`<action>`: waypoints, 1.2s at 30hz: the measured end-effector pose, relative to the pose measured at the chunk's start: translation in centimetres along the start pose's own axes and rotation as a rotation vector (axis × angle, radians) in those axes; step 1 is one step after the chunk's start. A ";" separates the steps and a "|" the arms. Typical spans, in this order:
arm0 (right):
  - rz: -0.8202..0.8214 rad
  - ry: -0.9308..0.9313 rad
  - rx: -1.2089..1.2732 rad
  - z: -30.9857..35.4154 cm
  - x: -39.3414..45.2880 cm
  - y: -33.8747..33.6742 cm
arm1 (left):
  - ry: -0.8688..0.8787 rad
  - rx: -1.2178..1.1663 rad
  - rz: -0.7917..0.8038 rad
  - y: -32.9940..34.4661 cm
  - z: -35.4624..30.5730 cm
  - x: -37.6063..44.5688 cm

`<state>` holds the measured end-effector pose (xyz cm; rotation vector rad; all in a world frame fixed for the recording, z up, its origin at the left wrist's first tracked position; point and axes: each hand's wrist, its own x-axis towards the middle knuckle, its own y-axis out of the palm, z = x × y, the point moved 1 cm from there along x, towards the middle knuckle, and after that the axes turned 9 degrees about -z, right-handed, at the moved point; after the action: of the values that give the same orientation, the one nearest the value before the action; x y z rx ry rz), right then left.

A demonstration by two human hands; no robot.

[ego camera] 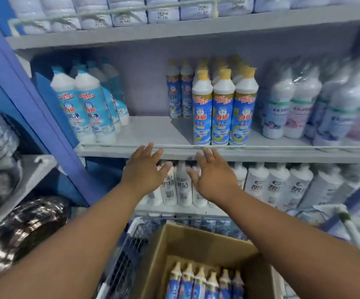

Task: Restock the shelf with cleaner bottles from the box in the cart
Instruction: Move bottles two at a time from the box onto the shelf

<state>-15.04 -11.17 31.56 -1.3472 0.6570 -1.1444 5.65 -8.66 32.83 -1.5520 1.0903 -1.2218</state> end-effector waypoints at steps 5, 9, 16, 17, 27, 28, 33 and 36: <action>0.137 0.044 0.008 -4.1 -7.4 3.3 | 0.007 -0.080 0.037 3.6 -4.4 -7.7; 0.247 0.087 0.019 -6.6 -13.0 7.2 | -0.035 -0.106 0.152 9.0 -5.6 -12.4; 0.399 0.220 0.051 -7.9 -19.2 15.3 | -0.055 -0.018 0.314 17.2 -5.2 -16.6; 0.428 0.242 0.054 -7.9 -19.7 16.4 | -0.073 -0.013 0.343 18.3 -4.8 -17.0; 0.665 0.342 0.113 -4.6 -22.1 26.9 | -0.294 -0.055 0.612 28.4 0.4 -21.4; 0.682 0.347 0.126 -4.2 -22.0 27.8 | -0.319 -0.058 0.629 29.5 0.8 -21.5; 0.697 0.346 0.160 -2.7 -21.4 32.8 | -0.434 -0.073 0.657 34.7 2.4 -21.7; 0.730 0.378 0.196 -2.1 -20.9 36.2 | -0.516 -0.106 0.666 38.0 3.5 -21.9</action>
<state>-15.33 1.40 -8.37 -0.6235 1.1596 -0.8257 1.29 3.22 -9.36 -1.3071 1.1847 -0.2969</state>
